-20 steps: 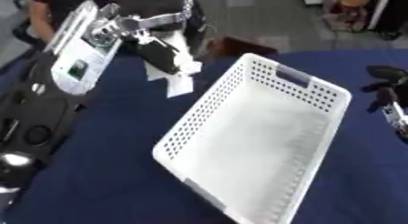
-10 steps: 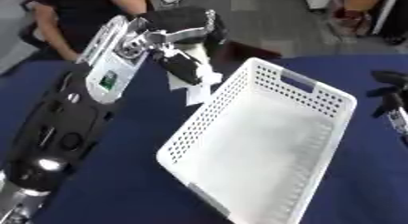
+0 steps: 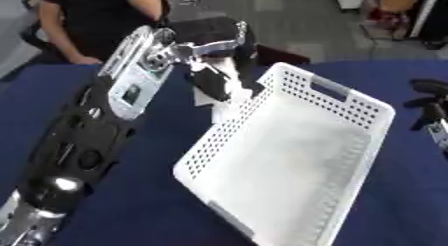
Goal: Pick up objects on the table and place them in the box.
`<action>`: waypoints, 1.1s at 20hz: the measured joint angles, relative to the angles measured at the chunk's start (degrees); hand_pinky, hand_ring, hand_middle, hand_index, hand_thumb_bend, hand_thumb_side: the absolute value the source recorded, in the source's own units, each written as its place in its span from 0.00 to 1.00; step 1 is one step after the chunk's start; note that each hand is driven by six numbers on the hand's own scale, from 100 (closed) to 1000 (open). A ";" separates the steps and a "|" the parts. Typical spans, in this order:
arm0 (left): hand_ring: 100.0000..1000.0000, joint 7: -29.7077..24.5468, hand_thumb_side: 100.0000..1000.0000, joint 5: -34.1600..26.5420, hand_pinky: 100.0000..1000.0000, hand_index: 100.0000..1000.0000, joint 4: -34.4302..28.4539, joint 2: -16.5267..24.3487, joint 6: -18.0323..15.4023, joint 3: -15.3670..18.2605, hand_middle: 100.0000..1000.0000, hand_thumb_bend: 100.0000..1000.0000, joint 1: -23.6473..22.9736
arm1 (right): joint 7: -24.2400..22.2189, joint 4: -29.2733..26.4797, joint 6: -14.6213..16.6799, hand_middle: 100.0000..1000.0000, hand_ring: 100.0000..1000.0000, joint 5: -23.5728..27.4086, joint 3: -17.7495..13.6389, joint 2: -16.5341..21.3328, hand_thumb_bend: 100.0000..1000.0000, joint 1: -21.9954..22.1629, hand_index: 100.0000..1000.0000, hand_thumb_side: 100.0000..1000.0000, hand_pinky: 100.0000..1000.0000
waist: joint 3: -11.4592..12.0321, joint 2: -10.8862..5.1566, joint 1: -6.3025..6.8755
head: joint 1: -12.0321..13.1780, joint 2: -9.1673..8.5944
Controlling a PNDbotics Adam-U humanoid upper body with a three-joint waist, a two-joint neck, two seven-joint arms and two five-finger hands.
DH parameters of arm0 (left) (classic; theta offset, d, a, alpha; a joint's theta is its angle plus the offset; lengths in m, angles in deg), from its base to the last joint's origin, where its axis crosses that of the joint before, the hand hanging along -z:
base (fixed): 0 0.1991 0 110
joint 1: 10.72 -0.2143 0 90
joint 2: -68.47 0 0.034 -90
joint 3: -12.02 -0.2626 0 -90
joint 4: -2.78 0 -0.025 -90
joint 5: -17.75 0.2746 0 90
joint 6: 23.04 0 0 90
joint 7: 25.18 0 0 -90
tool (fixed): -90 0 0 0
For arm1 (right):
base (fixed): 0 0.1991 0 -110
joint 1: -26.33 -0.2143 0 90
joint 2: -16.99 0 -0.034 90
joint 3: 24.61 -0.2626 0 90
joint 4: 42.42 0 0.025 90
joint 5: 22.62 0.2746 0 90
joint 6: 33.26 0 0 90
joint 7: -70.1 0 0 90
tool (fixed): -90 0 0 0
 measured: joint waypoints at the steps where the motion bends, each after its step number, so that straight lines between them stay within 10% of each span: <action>1: 0.00 -0.07 0.28 0.00 0.00 0.08 0.13 -0.24 -0.06 -0.03 0.00 0.00 -0.03 | -0.03 0.01 0.01 0.86 0.71 0.01 0.01 -0.01 0.00 -0.11 0.86 0.74 0.45 | -0.01 0.01 0.00 | 0.01 -0.01; 22: 0.00 -1.29 0.30 1.58 0.00 0.08 5.48 -4.63 -1.73 -1.74 0.00 0.00 -2.05 | -2.37 0.38 -0.03 0.86 0.71 0.45 0.75 -0.52 0.00 -0.66 0.87 0.77 0.45 | -0.66 1.11 -0.26 | 0.23 -0.13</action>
